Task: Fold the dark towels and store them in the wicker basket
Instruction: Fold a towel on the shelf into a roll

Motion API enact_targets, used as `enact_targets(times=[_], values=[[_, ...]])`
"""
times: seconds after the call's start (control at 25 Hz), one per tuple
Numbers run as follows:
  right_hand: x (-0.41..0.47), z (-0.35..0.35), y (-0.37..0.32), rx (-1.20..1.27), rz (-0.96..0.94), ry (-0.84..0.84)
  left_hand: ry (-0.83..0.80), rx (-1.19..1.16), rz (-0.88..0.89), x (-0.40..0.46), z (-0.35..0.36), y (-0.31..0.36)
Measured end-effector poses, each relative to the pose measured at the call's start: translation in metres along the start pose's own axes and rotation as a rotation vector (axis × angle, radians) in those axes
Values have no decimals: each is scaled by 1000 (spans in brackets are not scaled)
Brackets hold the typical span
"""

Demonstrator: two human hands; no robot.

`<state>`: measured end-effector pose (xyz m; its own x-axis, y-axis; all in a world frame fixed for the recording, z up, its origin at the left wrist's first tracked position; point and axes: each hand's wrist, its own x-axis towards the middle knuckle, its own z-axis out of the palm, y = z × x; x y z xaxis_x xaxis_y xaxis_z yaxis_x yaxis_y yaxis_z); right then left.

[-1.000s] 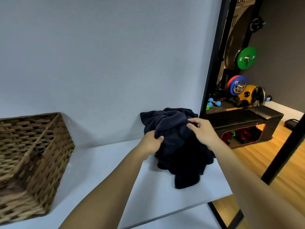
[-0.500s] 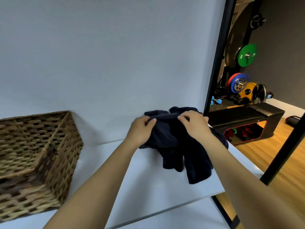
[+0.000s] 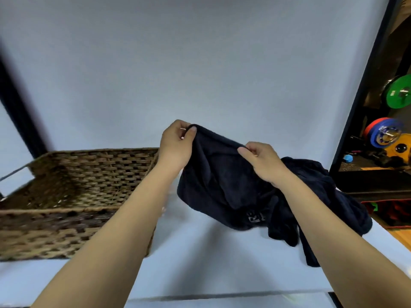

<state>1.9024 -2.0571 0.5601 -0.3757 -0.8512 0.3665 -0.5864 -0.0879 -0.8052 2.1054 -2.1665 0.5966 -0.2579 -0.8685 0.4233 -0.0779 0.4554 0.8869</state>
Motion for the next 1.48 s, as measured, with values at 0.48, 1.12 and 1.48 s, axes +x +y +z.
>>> enact_targets(times=[0.48,1.12,1.48], values=[[1,4,35,-604,159,-27,-622,657,25,-46,-16,-34],[-89,45,42,-559,-39,222,-607,682,-90,-80,-12,-75],[-97,74,71,-374,443,-9,-659,1017,-327,-99,3,-111]])
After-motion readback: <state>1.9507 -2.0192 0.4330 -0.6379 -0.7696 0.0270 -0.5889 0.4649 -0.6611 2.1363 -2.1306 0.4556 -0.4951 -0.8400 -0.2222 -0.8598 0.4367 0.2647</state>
